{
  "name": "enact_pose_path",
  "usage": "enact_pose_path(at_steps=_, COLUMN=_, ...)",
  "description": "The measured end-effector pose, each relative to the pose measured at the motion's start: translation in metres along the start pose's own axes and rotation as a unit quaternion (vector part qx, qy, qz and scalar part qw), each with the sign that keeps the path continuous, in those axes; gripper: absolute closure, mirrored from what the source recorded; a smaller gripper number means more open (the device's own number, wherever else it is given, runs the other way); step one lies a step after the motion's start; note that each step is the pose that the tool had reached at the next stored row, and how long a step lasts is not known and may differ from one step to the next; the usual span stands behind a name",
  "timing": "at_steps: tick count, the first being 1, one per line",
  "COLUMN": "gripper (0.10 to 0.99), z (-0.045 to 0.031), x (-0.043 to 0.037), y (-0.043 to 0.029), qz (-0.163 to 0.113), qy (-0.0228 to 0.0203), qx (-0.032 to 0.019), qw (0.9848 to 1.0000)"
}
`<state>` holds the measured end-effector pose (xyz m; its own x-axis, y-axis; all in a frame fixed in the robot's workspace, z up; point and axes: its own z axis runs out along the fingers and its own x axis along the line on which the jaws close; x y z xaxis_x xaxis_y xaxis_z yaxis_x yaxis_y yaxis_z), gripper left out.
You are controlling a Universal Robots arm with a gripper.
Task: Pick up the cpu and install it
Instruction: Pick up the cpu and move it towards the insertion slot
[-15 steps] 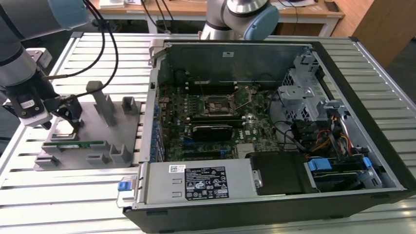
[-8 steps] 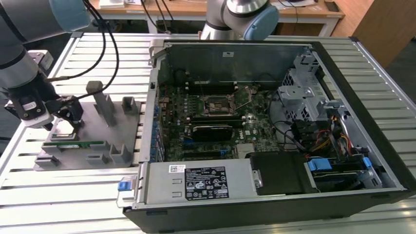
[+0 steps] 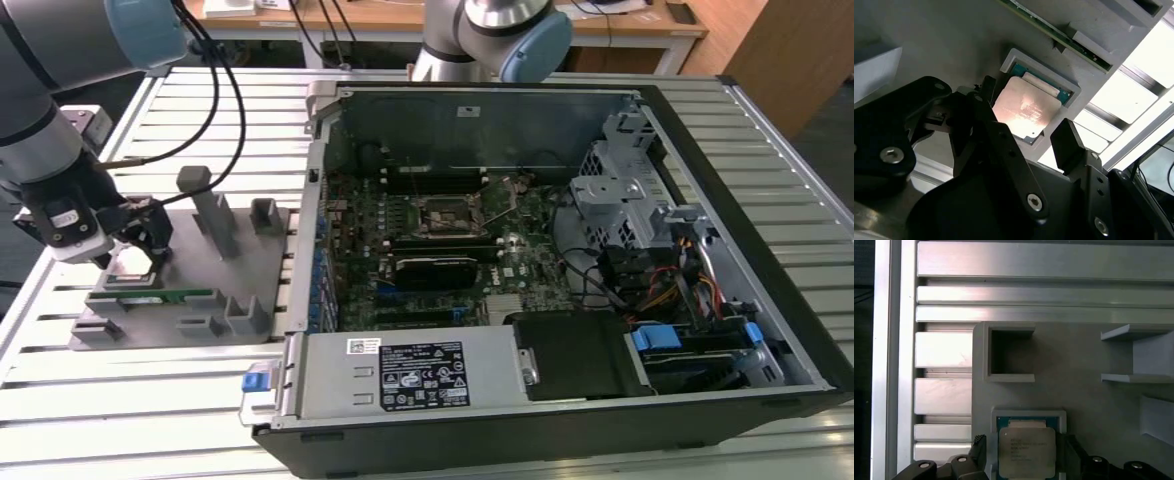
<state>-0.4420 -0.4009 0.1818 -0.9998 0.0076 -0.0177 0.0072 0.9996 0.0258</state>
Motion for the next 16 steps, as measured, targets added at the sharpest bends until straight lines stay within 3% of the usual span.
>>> enact_pose_path(at_steps=3, gripper=0.384, z=0.0002, x=0.0, y=0.0002, qz=0.0, qy=0.0, qx=0.0, qw=1.0)
enact_pose_path(at_steps=6, gripper=0.514, z=0.0003, x=0.0, y=0.0003, qz=0.0, qy=0.0, qx=0.0, qw=1.0)
enact_pose_path(at_steps=11, gripper=0.545, z=0.0004, x=0.0, y=0.0003, qz=0.0, qy=0.0001, qx=0.0, qw=1.0)
enact_pose_path(at_steps=16, gripper=0.545, z=-0.0058, x=-0.0001, y=0.0004, qz=0.0, qy=0.0, qx=0.0, qw=1.0)
